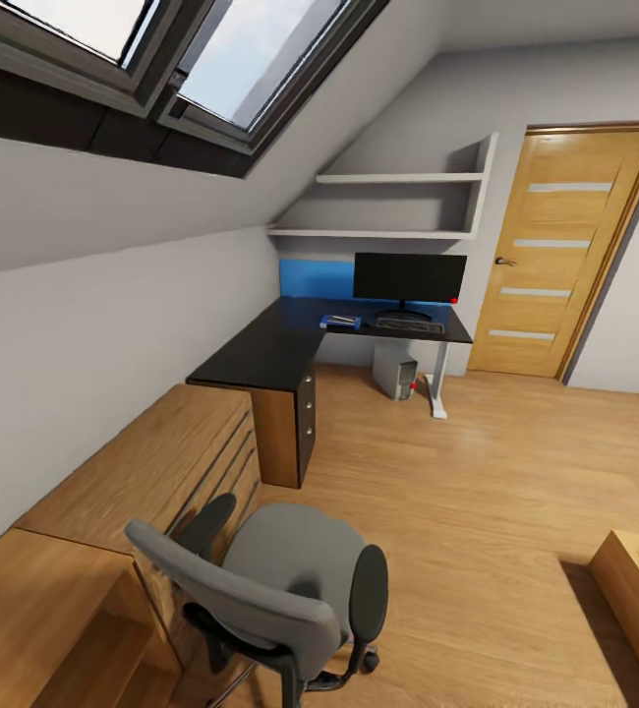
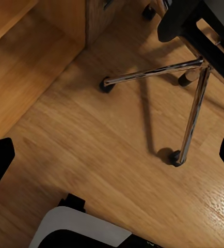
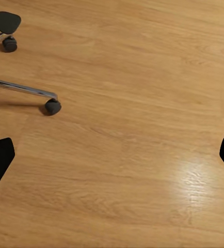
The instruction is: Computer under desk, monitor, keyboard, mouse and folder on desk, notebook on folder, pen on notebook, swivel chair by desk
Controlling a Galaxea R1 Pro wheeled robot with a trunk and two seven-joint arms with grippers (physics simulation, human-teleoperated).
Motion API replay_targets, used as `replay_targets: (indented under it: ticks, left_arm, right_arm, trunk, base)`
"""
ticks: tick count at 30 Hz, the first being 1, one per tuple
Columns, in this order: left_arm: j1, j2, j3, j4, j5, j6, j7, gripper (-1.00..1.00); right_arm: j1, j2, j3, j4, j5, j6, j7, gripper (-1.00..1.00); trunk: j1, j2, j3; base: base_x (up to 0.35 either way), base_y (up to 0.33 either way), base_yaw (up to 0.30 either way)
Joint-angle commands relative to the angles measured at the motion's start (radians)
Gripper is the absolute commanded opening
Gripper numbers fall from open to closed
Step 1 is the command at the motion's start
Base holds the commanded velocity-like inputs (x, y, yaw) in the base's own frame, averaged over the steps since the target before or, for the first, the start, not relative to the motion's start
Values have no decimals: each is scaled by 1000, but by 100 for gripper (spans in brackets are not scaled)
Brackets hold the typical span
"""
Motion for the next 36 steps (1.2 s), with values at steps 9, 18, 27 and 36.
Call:
replay_targets:
  ticks: [9, 18, 27, 36]
  left_arm:
    - [-1, 1, -8, 1, 10, -4, 0, 100]
    - [-1, 1, -8, 1, 10, -4, 0, 100]
    - [-1, 1, -7, 1, 11, -4, 0, 100]
    - [-1, 0, -8, 1, 10, -4, 0, 100]
  right_arm:
    - [-1, 0, 9, 2, 1, -3, -8, 100]
    - [-1, 0, 9, 2, 1, -3, -8, 100]
    - [-1, 0, 9, 2, 1, -5, -8, 100]
    - [-1, 0, 9, 2, 0, -5, -8, 100]
  trunk:
    - [0, -1, -2]
    - [0, -1, -2]
    - [0, -1, -2]
    - [0, -1, -2]
  base:
    - [0, 17, -95]
    - [0, 176, -188]
    - [0, 132, -43]
    - [0, 90, -6]
